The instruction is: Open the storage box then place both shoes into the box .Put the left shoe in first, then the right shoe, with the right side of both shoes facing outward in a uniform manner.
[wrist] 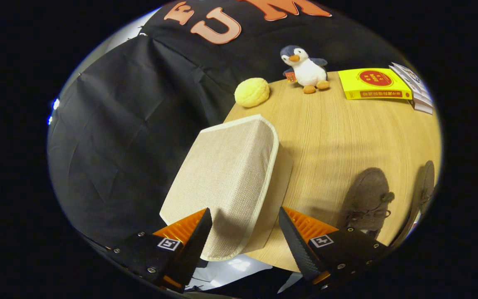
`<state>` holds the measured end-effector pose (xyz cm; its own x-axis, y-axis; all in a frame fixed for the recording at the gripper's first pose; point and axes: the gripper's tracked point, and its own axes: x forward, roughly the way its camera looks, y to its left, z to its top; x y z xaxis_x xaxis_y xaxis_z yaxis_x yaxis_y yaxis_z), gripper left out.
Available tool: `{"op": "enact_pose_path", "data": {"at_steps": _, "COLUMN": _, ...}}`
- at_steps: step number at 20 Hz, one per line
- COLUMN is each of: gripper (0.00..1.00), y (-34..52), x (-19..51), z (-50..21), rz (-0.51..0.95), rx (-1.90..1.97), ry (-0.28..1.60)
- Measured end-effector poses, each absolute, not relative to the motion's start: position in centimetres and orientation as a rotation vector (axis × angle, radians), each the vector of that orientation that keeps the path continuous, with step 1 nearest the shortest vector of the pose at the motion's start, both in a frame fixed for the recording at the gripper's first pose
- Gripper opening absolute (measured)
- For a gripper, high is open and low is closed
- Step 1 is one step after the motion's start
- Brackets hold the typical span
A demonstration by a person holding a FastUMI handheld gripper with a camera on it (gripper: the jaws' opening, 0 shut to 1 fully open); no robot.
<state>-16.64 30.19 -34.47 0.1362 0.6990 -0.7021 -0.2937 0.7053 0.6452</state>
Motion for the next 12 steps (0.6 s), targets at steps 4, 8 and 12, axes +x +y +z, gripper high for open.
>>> {"op": "enact_pose_path", "data": {"at_steps": 4, "gripper": 0.97, "y": 32.1, "x": -17.8, "z": -35.2, "rz": 0.777, "rx": 0.547, "ry": 1.339}}
{"op": "enact_pose_path", "data": {"at_steps": 8, "gripper": 0.89, "y": 32.3, "x": -17.7, "z": -34.5, "rz": 0.765, "rx": 0.623, "ry": 1.359}}
{"op": "enact_pose_path", "data": {"at_steps": 12, "gripper": 0.74, "y": 31.7, "x": -17.0, "z": -32.6, "rz": 0.779, "rx": 0.637, "ry": 1.341}}
